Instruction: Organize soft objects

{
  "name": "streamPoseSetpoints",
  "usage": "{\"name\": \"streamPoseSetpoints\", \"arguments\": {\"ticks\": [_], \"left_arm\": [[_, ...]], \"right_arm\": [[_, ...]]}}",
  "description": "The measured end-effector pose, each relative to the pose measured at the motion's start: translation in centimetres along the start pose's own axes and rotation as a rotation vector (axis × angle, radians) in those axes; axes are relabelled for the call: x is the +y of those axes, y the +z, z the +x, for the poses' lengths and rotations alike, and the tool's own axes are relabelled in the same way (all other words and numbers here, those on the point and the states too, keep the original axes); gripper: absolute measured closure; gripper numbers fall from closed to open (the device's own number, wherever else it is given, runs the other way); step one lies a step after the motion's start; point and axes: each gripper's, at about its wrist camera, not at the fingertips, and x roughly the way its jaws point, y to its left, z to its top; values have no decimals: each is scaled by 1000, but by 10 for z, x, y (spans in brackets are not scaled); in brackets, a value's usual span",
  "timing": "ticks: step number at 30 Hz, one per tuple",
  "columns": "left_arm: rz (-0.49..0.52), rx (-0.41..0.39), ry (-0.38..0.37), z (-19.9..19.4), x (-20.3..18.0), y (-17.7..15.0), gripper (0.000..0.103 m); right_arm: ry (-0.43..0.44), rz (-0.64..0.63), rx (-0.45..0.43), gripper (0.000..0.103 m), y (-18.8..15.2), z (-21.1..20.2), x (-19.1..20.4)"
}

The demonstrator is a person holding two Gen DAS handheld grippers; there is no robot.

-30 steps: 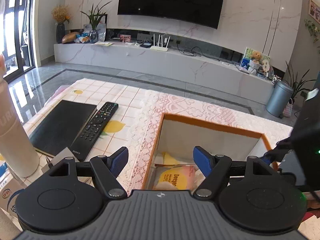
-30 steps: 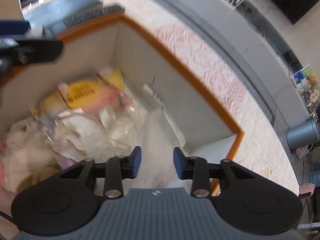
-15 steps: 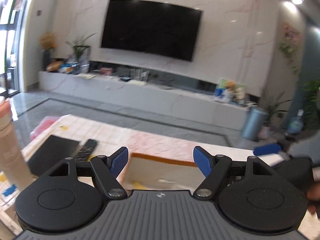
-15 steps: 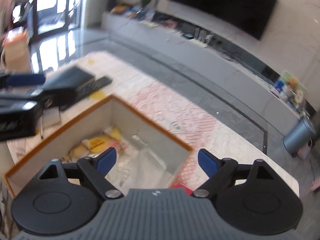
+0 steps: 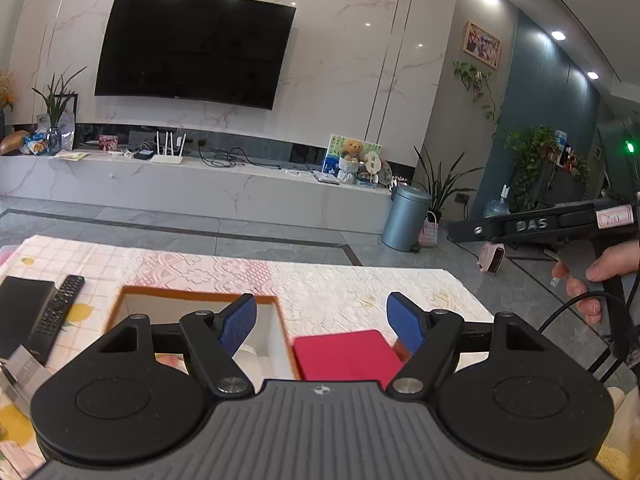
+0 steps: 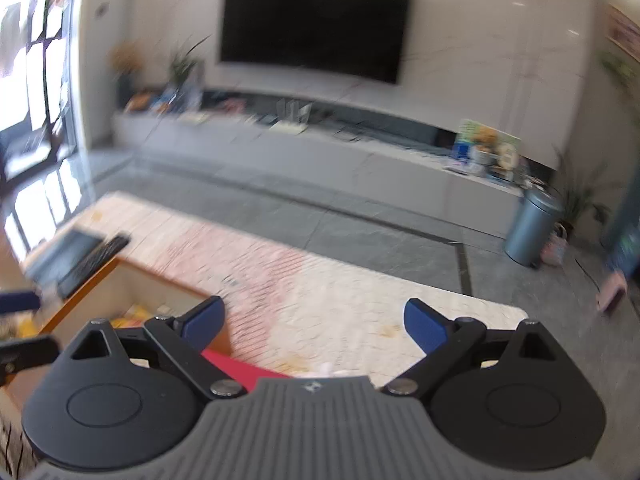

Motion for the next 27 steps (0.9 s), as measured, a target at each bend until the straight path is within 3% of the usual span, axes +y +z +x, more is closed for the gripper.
{"name": "streamPoseSetpoints", "arguments": {"ticks": [3, 7, 10, 12, 13, 15, 19, 23, 27], "left_arm": [[24, 25, -17, 8, -15, -9, 16], [99, -37, 57, 10, -46, -37, 15], [105, -37, 60, 25, -74, -57, 15], [101, -18, 79, 41, -96, -69, 15], [130, -5, 90, 51, -109, -74, 15], [181, 28, 106, 69, -133, -82, 16], [160, 59, 100, 103, -160, -92, 16], [161, 48, 169, 136, -180, -99, 16], [134, 83, 232, 161, -188, -109, 16]], "right_arm": [[33, 194, -37, 5, -27, 2, -46], [4, 383, -30, 5, -78, 25, -91], [-32, 564, 37, 5, -115, 54, -123], [45, 656, 92, 5, -130, 76, -139], [66, 675, 113, 5, -135, 86, -143], [30, 671, 122, 5, -142, 91, -147], [22, 619, 154, 5, -154, 93, -160], [6, 630, 168, 5, -162, 88, -178], [6, 711, 101, 5, -167, 65, -208]]}}
